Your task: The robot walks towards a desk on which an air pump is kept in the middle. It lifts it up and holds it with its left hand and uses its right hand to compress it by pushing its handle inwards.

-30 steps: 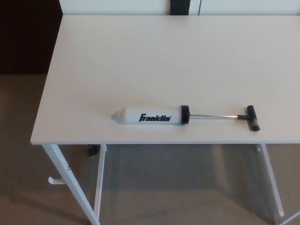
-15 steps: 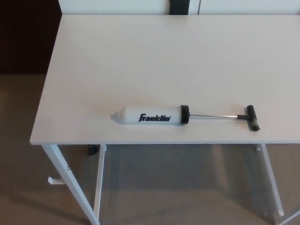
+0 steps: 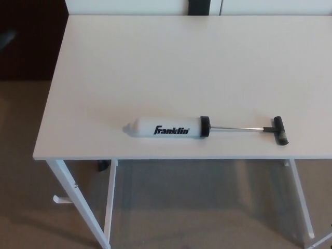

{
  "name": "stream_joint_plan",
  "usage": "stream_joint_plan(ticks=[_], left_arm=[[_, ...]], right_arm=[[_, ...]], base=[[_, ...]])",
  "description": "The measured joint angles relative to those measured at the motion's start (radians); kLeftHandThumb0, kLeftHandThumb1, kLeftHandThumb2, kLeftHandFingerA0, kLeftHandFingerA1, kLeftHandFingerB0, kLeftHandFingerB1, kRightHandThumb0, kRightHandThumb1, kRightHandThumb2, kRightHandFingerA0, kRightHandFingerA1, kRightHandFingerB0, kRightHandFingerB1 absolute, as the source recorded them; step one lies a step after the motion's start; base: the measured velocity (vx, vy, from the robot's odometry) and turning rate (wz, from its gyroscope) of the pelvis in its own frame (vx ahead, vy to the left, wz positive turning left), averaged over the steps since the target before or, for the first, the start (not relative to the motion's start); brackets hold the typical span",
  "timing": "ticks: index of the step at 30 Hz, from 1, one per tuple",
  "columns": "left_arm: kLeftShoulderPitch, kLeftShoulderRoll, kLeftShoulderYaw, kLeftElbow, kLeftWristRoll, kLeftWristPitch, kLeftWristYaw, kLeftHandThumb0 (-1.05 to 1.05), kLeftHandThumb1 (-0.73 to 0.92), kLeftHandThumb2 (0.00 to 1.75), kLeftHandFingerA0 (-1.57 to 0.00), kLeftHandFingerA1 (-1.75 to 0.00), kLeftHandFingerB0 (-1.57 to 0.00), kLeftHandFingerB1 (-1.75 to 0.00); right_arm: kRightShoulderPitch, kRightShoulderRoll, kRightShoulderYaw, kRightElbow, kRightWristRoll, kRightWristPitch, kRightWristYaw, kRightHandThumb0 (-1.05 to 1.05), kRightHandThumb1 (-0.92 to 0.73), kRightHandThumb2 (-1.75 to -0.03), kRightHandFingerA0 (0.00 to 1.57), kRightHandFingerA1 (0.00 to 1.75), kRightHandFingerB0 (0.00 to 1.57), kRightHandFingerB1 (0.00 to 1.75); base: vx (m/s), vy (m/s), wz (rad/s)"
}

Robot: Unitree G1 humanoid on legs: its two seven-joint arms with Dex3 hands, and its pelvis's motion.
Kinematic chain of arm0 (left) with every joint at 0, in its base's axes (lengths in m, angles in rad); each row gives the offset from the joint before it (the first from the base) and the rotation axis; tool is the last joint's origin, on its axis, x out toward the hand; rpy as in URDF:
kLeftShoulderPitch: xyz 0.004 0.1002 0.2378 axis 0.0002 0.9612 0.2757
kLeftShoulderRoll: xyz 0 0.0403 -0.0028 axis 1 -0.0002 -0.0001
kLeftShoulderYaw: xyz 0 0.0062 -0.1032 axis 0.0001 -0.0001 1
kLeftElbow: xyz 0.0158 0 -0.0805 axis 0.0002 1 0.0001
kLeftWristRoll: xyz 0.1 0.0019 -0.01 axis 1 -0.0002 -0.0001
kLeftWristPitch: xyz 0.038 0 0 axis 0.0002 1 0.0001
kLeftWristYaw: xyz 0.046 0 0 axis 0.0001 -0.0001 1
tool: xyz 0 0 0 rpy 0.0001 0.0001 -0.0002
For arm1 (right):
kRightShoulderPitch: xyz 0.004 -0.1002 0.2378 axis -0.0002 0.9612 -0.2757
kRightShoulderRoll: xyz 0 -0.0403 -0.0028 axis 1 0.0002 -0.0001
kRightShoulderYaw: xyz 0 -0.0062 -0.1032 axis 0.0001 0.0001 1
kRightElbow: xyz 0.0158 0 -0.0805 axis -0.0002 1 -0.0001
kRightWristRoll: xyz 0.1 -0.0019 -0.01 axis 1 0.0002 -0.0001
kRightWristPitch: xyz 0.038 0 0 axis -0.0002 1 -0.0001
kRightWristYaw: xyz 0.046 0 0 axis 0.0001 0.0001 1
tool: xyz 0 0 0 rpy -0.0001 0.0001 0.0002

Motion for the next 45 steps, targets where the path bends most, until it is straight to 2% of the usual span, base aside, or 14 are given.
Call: stream_joint_plan(ticks=[1, 3, 4, 5, 9, 17, 18, 26, 35, 45], left_arm=[[-0.041, -0.004, -0.042, -0.021, 0.010, 0.020, -0.012, -0.54, 0.34, 0.76, 0.00, -0.22, -0.07, -0.29], [-0.070, -0.008, -0.071, -0.031, 0.016, 0.033, -0.021, -0.54, 0.34, 0.76, 0.00, -0.22, -0.07, -0.29], [-0.107, -0.016, -0.113, -0.042, 0.028, 0.051, -0.032, -0.59, 0.38, 0.76, -0.01, -0.12, -0.09, -0.24], [-0.134, -0.021, -0.147, -0.051, 0.037, 0.066, -0.043, -0.64, 0.41, 0.76, 0.00, 0.00, -0.06, -0.10], [-0.197, -0.032, -0.230, -0.063, 0.062, 0.106, -0.068, -0.58, 0.38, 0.74, 0.00, 0.00, 0.00, -0.03], [-0.306, -0.051, -0.421, -0.061, 0.122, 0.210, -0.144, -0.57, 0.38, 0.75, 0.00, 0.00, 0.00, -0.01], [-0.323, -0.054, -0.454, -0.058, 0.130, 0.230, -0.160, -0.56, 0.38, 0.74, 0.00, 0.00, 0.00, -0.02], [-0.400, -0.065, -0.603, -0.024, 0.187, 0.332, -0.234, -0.45, 0.33, 0.65, 0.00, 0.00, 0.00, -0.02], [-0.452, -0.089, -0.735, 0.026, 0.242, 0.425, -0.298, -0.49, 0.37, 0.70, 0.00, 0.00, 0.00, -0.02], [-0.479, -0.183, -0.933, 0.194, 0.363, 0.575, -0.379, -0.51, 0.38, 0.70, 0.00, -0.01, 0.00, -0.03]], right_arm=[[-0.001, 0.000, 0.000, 0.000, 0.000, 0.000, 0.000, -0.30, -0.55, -1.07, 0.07, 0.50, 0.06, 0.49], [-0.002, 0.000, 0.000, 0.001, 0.000, 0.000, 0.000, -0.30, -0.55, -1.07, 0.07, 0.50, 0.06, 0.49], [-0.003, 0.000, 0.000, 0.001, 0.000, 0.000, 0.000, -0.30, -0.55, -1.07, 0.07, 0.50, 0.06, 0.49], [-0.004, 0.000, 0.000, 0.001, 0.000, 0.000, 0.000, -0.30, -0.55, -1.07, 0.07, 0.50, 0.07, 0.49], [-0.005, 0.001, 0.000, 0.002, 0.000, 0.000, 0.000, -0.30, -0.55, -1.07, 0.07, 0.50, 0.07, 0.49], [-0.007, 0.001, 0.001, 0.004, 0.000, 0.000, 0.000, -0.30, -0.55, -1.07, 0.07, 0.50, 0.07, 0.49], [-0.008, 0.001, 0.001, 0.004, 0.000, 0.000, 0.000, -0.57, -0.80, -0.64, 0.24, 0.33, 0.20, 0.29], [-0.013, 0.001, 0.001, 0.004, 0.000, 0.000, 0.000, -0.55, -0.79, -0.64, 0.24, 0.33, 0.20, 0.30], [-0.027, 0.002, -0.001, 0.003, 0.000, 0.000, 0.000, -0.56, -0.79, -0.64, 0.25, 0.34, 0.21, 0.30], [-0.051, 0.001, -0.005, 0.004, 0.002, 0.003, 0.000, -0.57, -0.80, -0.64, 0.25, 0.34, 0.21, 0.30]], base=[[0.00, 0.000, 0.00], [0.00, 0.000, 0.00], [0.00, 0.000, 0.00], [0.00, 0.000, 0.00], [0.00, 0.000, 0.00], [0.00, 0.000, 0.00], [0.00, 0.000, 0.00], [0.00, 0.000, 0.00], [0.00, 0.000, 0.00], [0.00, 0.000, 0.00]])
